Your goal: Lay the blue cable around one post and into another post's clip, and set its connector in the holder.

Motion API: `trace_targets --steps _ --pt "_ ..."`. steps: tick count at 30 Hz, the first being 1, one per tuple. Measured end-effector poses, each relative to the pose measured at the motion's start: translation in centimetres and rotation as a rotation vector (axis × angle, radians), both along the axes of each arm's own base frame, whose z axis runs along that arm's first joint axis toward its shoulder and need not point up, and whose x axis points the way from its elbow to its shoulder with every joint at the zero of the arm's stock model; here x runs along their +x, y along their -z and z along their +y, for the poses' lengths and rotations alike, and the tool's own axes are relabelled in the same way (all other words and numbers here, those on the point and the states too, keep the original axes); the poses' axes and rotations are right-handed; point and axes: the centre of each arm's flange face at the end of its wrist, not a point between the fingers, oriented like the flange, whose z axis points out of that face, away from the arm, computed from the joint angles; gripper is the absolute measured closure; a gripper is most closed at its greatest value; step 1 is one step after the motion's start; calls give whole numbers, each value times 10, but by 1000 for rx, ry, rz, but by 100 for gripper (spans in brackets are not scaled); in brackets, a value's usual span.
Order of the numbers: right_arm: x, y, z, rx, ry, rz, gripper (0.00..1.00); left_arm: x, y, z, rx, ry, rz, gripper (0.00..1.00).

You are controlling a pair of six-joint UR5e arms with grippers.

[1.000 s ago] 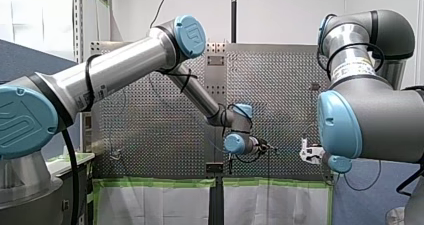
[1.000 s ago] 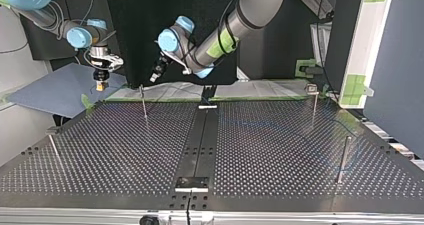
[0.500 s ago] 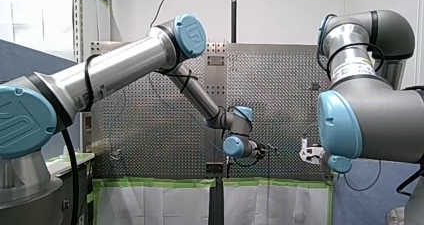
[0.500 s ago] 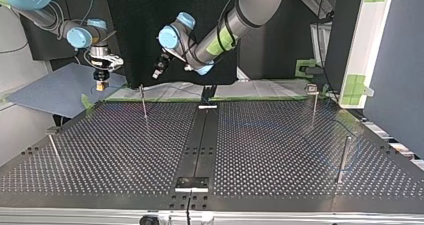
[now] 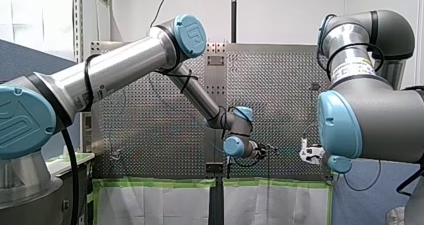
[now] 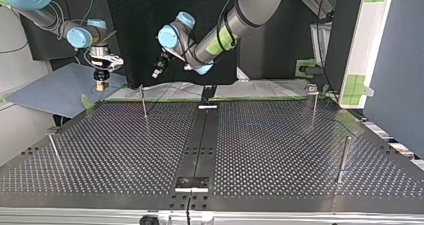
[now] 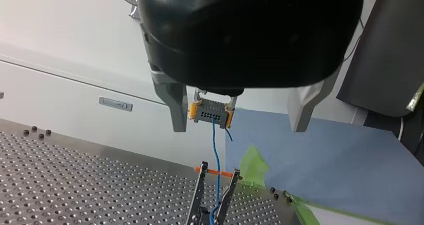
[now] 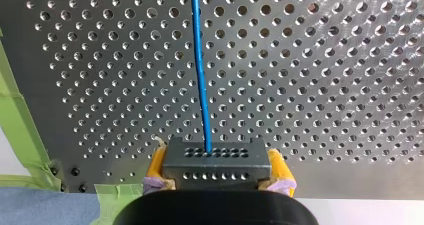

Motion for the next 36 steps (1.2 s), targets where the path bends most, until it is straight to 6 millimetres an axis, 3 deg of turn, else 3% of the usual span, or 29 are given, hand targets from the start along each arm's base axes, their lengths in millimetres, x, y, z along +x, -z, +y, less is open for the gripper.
trace_targets --steps 36 --pt "0 0 0 2 0 -1 100 -5 -1 7 38 -47 10 0"
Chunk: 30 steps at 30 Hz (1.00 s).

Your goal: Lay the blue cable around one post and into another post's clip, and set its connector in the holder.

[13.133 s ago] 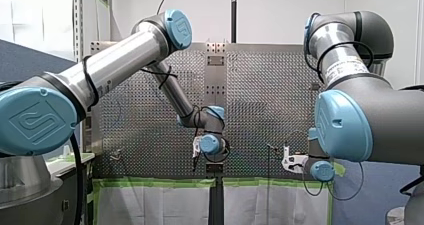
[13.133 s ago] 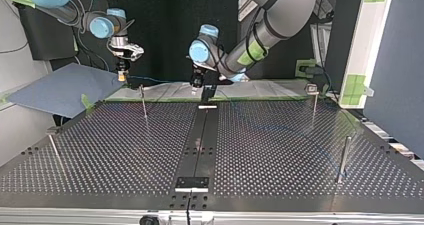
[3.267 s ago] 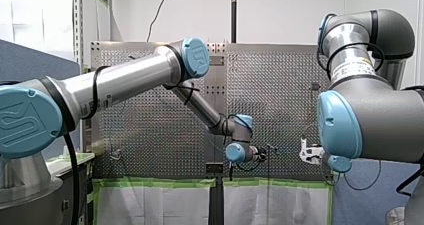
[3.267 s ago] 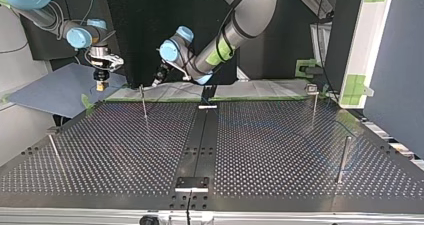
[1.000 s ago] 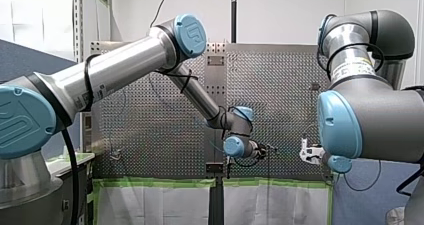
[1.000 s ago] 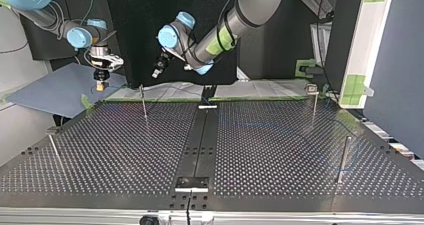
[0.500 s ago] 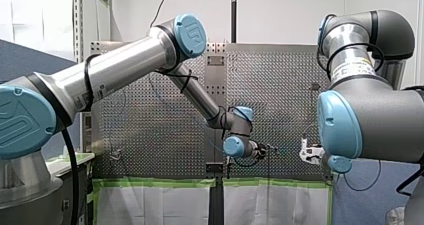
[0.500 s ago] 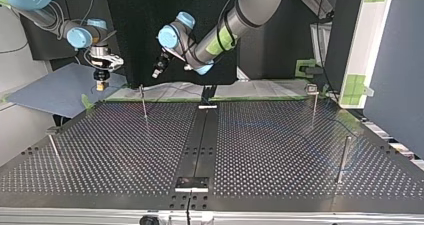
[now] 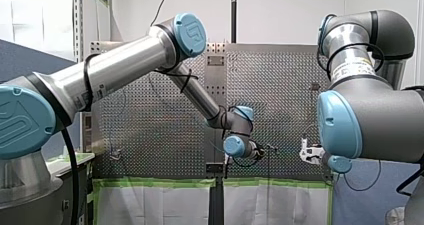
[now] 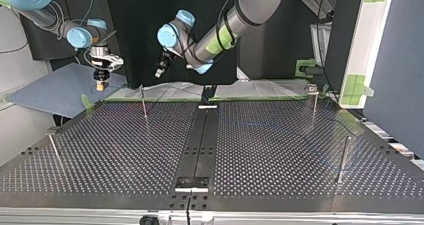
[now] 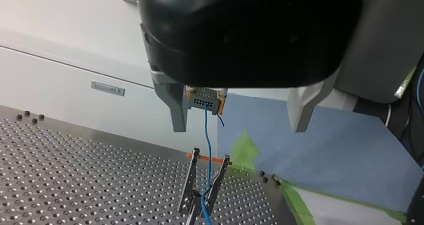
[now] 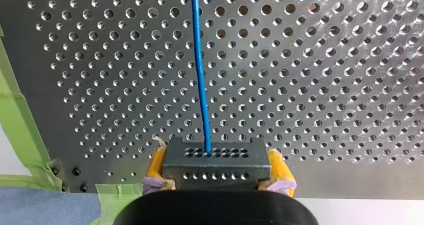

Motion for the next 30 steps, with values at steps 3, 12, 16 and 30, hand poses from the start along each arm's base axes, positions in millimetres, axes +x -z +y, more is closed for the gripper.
trace_targets --steps 3,12,16,30 --pt "0 0 0 1 0 0 100 -2 -8 3 -1 -12 -11 0" --pt "1 0 0 4 -8 -15 100 4 -39 21 -60 -67 -56 0" --pt "1 0 1 7 -8 -18 100 9 -55 33 -101 -100 -75 0" --pt "1 0 0 8 -8 -33 100 49 -103 90 -199 -154 -153 0"
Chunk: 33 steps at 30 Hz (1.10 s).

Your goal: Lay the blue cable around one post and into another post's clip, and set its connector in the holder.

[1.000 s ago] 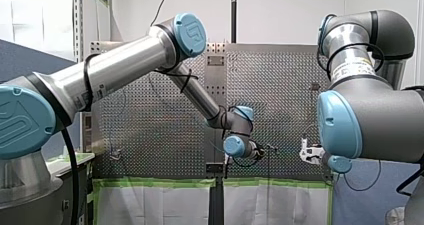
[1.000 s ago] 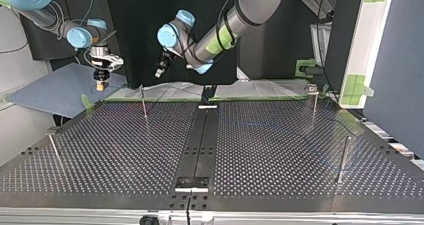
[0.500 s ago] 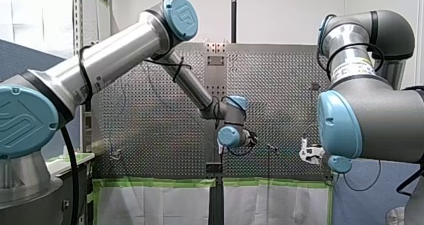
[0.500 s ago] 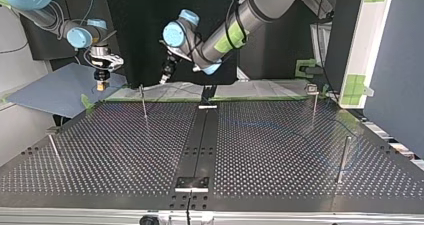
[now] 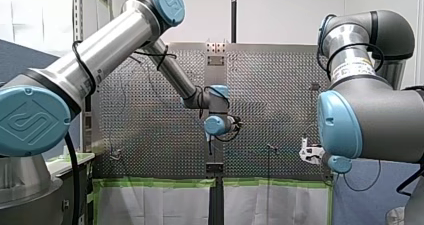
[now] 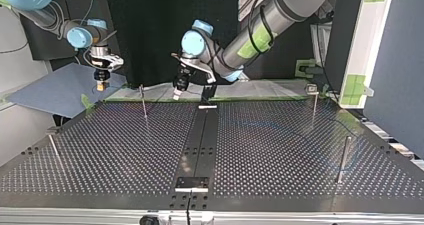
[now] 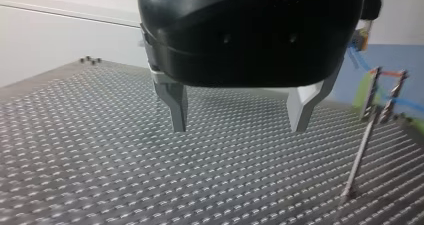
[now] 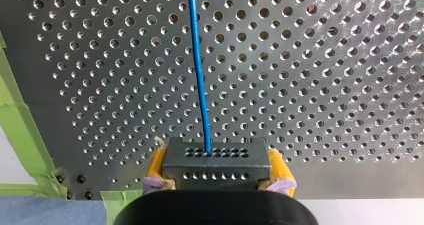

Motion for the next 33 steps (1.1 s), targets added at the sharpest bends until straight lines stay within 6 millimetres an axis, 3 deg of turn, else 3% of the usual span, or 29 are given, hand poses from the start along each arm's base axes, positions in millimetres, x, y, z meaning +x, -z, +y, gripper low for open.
trace_targets --steps 9,21,33 --pt "1 1 1 8 -2 -1 100 22 -31 43 -23 -41 -78 0" --pt "3 1 2 9 -4 -1 100 1 -69 60 -27 -50 -191 0" --pt "4 2 2 9 -6 -1 100 -21 -105 85 -138 -70 -254 0"
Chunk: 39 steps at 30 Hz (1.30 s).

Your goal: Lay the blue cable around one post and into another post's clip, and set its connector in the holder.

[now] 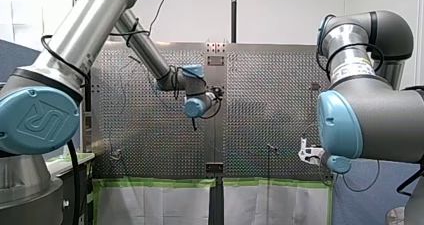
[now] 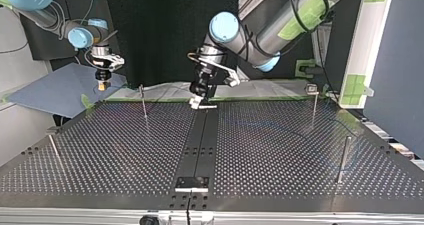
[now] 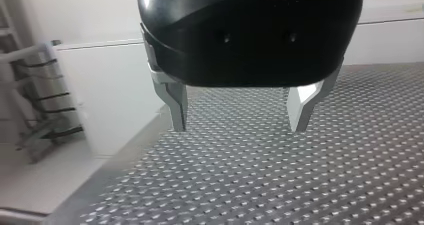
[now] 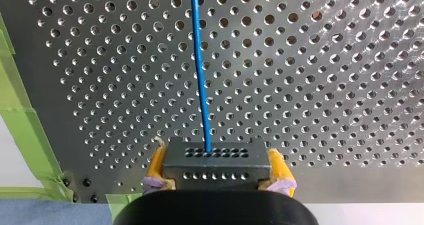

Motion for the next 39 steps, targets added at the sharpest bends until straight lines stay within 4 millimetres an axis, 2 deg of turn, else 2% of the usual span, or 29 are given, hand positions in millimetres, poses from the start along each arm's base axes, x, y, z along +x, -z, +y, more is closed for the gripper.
trace_targets --steps 9,28,32,39 --pt "3 0 1 1 -4 0 100 -11 -18 22 -31 -28 -37 0" --pt "6 0 1 0 -9 0 100 -70 -37 69 13 -87 -30 0" --pt "7 0 2 1 -11 -1 100 -77 -23 75 26 -91 -21 0" --pt "7 0 2 0 -11 -2 100 -87 13 81 55 -90 16 0"
